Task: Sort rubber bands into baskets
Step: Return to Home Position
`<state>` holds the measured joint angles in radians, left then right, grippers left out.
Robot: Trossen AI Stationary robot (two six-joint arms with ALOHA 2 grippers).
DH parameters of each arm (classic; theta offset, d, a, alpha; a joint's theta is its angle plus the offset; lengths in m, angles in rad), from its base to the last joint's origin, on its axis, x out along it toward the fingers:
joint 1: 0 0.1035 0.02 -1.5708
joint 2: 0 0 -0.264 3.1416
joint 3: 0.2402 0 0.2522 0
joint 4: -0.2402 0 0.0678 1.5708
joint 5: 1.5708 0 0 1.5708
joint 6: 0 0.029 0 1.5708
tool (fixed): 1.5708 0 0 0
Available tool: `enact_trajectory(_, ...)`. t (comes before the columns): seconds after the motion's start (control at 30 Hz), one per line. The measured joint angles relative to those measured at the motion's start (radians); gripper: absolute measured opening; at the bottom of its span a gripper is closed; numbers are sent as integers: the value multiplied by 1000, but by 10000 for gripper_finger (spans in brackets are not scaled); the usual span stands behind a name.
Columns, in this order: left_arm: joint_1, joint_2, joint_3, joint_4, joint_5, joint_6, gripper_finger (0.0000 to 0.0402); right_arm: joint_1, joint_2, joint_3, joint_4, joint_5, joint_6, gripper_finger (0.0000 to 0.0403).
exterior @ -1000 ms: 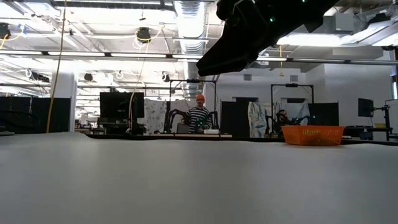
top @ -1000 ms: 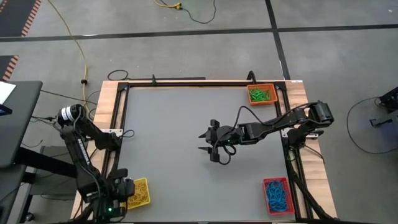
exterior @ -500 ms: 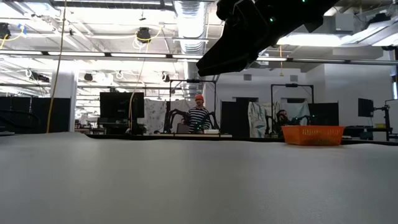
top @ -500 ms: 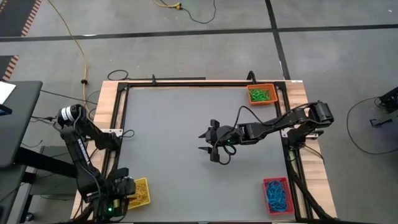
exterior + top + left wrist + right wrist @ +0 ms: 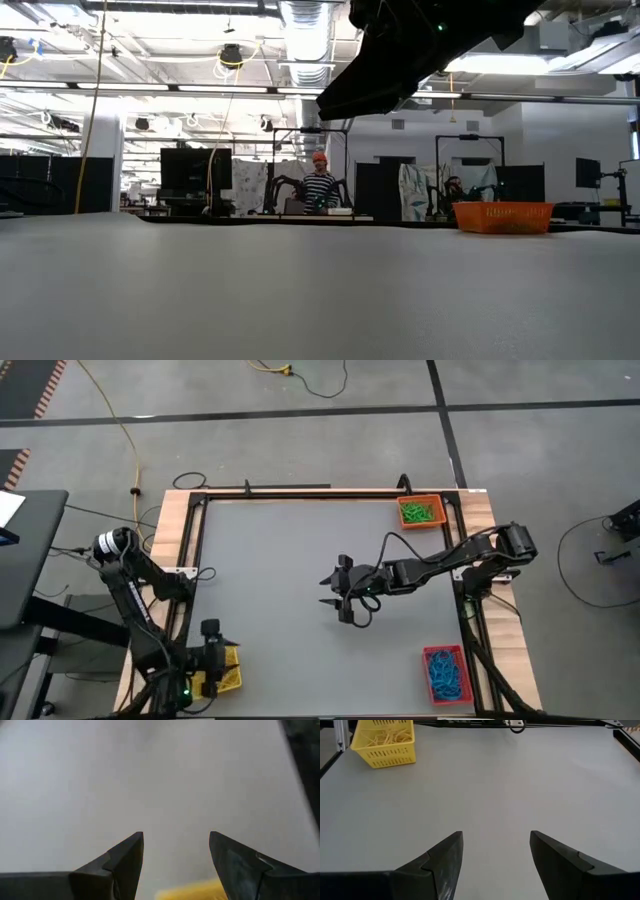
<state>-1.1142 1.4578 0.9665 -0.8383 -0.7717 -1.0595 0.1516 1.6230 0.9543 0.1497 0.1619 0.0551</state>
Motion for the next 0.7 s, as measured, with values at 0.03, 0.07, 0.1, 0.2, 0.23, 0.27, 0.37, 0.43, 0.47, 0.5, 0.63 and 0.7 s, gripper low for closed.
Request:
enact_trajectory(0.03,21,0,0,0,-18,23,217,0,0,0,0,0,0,260)
enact_trajectory(0.07,43,0,0,0,-36,45,217,0,0,0,0,0,0,260)
enact_trajectory(0.1,66,0,0,0,-53,66,217,2,0,0,0,0,1,260)
enact_trajectory(0.2,140,0,-1,3,-88,135,217,5,0,0,0,1,15,260)
enact_trajectory(0.23,165,0,-1,2,-101,157,217,5,0,0,0,1,16,260)
enact_trajectory(0.27,190,0,-1,7,-114,182,217,6,0,0,0,1,16,260)
enact_trajectory(0.37,274,0,-2,63,-138,275,217,6,0,0,0,1,23,260)
enact_trajectory(0.43,328,0,-2,130,-129,352,217,6,0,0,0,1,24,260)
enact_trajectory(0.47,354,0,-2,169,-112,391,217,6,0,0,0,1,24,260)
enact_trajectory(0.5,379,0,-2,202,-78,432,217,6,0,0,0,1,24,260)
enact_trajectory(0.63,460,0,-2,298,65,573,217,6,0,0,-7,0,24,260)
enact_trajectory(0.7,488,0,-2,315,76,612,217,6,0,0,-18,0,24,260)
